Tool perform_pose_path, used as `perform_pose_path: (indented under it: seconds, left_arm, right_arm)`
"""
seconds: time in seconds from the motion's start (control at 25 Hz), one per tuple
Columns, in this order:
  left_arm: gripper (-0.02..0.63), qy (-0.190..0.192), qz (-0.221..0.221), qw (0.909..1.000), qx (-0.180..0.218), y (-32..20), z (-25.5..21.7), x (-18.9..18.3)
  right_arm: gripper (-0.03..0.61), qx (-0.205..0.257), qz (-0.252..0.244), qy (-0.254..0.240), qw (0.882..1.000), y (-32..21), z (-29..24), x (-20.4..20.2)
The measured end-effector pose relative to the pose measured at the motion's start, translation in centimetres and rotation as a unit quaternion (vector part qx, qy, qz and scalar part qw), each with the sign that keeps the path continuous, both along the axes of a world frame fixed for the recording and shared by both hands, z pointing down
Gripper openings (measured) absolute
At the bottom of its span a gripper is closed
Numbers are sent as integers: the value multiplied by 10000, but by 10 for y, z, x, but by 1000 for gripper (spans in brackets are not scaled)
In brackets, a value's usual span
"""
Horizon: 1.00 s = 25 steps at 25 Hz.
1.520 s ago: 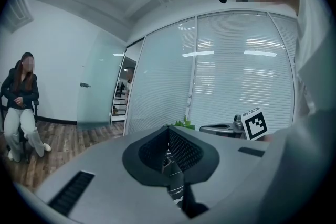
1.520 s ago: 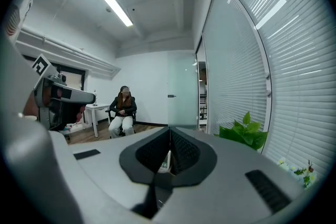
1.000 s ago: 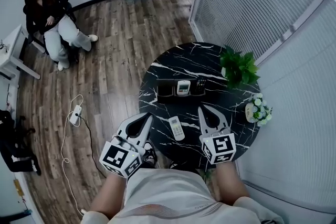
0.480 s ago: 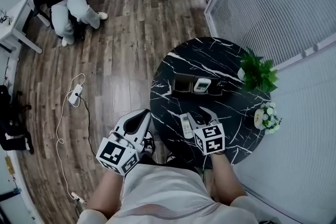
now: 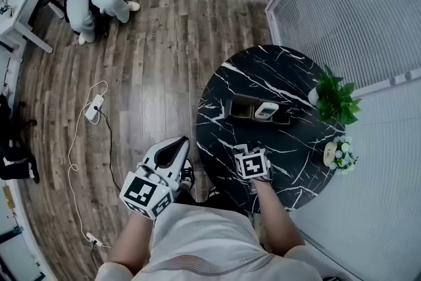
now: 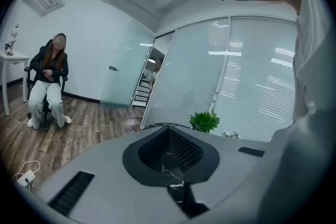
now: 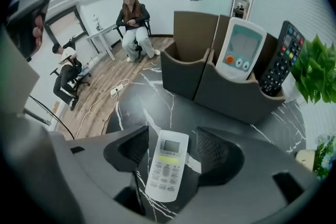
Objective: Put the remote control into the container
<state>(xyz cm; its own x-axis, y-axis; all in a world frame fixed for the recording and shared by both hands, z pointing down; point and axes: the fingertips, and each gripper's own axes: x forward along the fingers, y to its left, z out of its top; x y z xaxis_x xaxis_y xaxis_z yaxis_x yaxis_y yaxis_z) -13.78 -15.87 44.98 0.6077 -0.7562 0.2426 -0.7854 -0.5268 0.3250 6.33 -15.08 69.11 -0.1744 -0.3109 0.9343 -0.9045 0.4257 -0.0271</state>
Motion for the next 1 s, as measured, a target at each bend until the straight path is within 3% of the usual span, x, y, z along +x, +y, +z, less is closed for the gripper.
perform_pose_path:
  seconds: [0.4,0.48,0.56,0.72,1.0]
  left_arm:
    - [9,2,107,9999,-107,-16,9,-10]
    - [9,4,135,9999,-101,-18,10,-10]
    - [9,9,146,9998,-113,-20,10,-11]
    - [9,10,184,9997,-136,-21,11,-8]
    - [9,37,283,9996,-69,-21,5,2]
  right_arm:
    - [264,-1020,561,351,9926,13,45,6]
    - [264,-1096,606,176,9920,13,46,0]
    - [264,-1031,485,30,9935,8,46,-6]
    - [256,-770,370,234,9961,5,40,8]
    - [252,363,397,-316,9980,-14,-7,8]
